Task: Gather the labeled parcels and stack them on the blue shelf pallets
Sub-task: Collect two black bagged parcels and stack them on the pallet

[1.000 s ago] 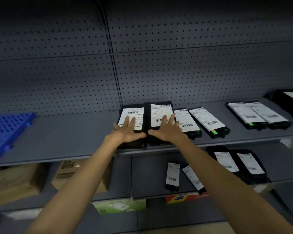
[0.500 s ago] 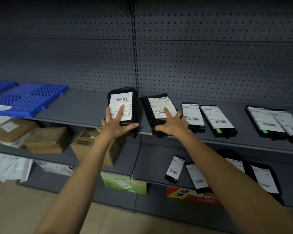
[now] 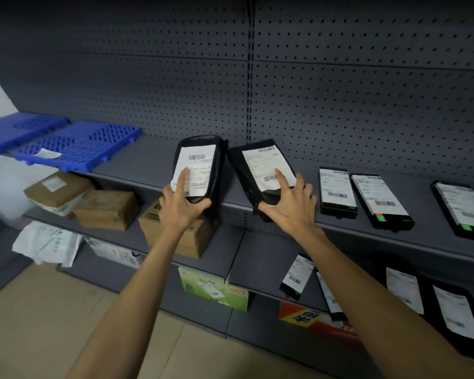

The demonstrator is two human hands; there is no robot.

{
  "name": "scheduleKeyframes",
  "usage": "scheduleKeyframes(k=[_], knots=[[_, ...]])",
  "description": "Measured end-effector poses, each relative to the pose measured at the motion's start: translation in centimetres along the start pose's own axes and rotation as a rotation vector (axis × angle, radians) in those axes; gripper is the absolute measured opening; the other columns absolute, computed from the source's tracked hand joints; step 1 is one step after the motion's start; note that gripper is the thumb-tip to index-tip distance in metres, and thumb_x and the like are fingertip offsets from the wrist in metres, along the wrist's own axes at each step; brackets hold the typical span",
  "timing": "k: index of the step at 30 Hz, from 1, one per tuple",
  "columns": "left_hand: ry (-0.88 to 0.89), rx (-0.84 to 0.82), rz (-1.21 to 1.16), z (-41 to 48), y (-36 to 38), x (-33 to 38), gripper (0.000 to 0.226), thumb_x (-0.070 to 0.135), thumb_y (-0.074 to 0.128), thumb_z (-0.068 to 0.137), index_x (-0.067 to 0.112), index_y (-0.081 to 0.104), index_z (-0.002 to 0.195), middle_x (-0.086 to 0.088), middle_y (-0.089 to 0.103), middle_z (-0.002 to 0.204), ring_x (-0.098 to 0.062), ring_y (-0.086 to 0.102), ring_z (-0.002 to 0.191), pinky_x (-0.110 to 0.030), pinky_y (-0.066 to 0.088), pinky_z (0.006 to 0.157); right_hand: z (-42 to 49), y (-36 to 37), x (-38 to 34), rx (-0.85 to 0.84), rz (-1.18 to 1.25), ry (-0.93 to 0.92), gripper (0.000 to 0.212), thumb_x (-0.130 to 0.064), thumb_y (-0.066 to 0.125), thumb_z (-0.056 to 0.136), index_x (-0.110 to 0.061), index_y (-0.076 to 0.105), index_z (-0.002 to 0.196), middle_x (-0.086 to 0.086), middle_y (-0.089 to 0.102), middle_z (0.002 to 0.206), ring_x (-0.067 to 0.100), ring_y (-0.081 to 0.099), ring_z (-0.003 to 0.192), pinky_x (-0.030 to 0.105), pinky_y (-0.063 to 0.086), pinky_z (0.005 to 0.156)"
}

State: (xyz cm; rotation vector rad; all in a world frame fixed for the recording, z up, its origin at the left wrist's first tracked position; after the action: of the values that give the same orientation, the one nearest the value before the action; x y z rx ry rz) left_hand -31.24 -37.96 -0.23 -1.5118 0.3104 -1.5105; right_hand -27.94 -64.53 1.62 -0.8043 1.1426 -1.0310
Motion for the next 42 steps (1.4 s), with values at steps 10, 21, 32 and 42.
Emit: scheduleKeyframes(k=[10,21,32,42], knots=[[-0.035,0.41,0.018,3.9,-14.3,-8.3,0.095,0.047,0.072,0.069,0.051,0.02,0.148,-0.015,0.032,0.145,-0.039,0.04,0.125,-0.053,0.042,0.099,2.5,2.3,-18.7,0.148,0.247,-0.303,0.098,-0.065,0.061,0.069,-0.045,0.013,0.152,0.015,0.022,0.155,0.037,0.032,0.13,0.05,0.034,0.104],[-0.244,0.64,0.074,8.5,-33.4,-26.4,0.093,0.056,0.06,0.058,0.051,0.026,0.145,-0.009,0.032,0.146,-0.036,0.039,0.124,-0.052,0.038,0.101,4.5,7.9,-47.2,0.118,0.344,-0.651,0.097,-0.069,0.055,0.066,-0.042,0.017,0.151,0.018,0.023,0.155,0.04,0.031,0.131,0.053,0.033,0.102],[-0.347,0.713,0.181,14.8,-44.5,-39.0,0.09,0.052,0.066,0.066,0.05,0.026,0.146,-0.012,0.034,0.144,-0.037,0.038,0.126,-0.053,0.034,0.105,5.6,14.2,-66.3,0.096,0.372,-0.816,0.099,-0.07,0.059,0.068,-0.04,0.016,0.152,0.018,0.021,0.155,0.04,0.028,0.134,0.055,0.032,0.103],[-0.308,0.646,0.236,30.7,-48.7,-47.7,0.097,0.063,0.055,0.057,0.046,0.028,0.148,-0.013,0.032,0.145,-0.039,0.039,0.126,-0.055,0.037,0.105,15.5,21.7,-78.4,0.111,0.379,-0.806,0.099,-0.073,0.055,0.069,-0.046,0.01,0.152,0.019,0.022,0.155,0.041,0.031,0.13,0.056,0.033,0.101]])
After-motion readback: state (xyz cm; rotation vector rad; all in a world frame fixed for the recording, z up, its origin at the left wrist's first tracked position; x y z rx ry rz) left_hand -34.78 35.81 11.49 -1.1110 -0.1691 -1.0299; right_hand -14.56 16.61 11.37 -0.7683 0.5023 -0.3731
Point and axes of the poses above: each hand's wrist, its own z-axis towards the middle knuckle, its own y-axis out of the palm, x = y × z, the point moved 4 cm from there along z, towards the middle knuckle
